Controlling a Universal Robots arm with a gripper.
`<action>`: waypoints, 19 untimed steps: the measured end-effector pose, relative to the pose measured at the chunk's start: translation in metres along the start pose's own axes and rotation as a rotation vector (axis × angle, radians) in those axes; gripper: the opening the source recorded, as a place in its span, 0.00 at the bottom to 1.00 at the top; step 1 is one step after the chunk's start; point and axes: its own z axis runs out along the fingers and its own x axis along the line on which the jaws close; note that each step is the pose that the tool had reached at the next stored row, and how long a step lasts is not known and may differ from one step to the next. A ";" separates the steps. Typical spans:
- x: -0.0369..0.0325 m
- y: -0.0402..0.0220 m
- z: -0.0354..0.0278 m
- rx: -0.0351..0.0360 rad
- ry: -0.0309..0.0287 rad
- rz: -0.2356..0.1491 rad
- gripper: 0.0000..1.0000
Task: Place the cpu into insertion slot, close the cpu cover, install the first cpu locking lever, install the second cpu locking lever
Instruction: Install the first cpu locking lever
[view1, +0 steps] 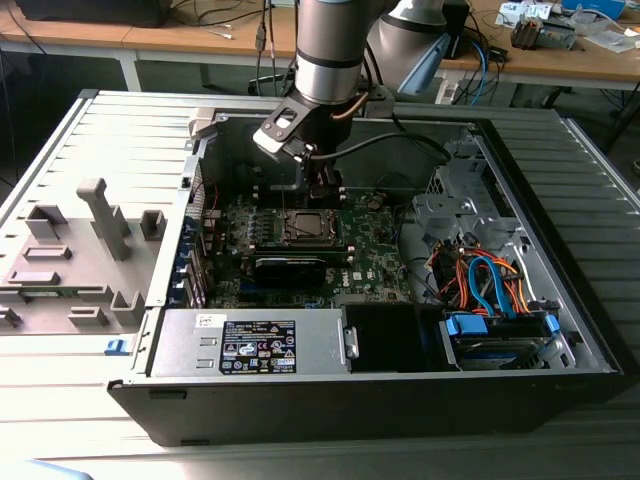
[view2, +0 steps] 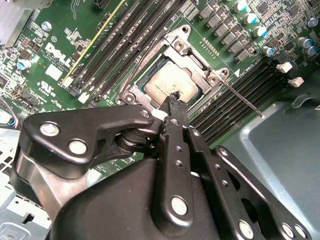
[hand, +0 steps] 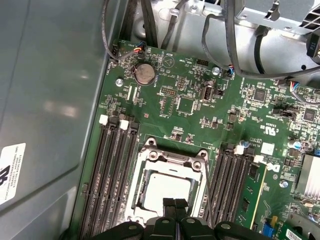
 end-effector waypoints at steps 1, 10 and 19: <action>0.0000 0.0000 0.0000 -0.0001 -0.0001 -0.002 0.11; 0.0000 0.0000 0.0000 -0.0010 -0.0009 -0.022 0.11; 0.0000 0.0000 0.0000 -0.0025 -0.0023 -0.054 0.11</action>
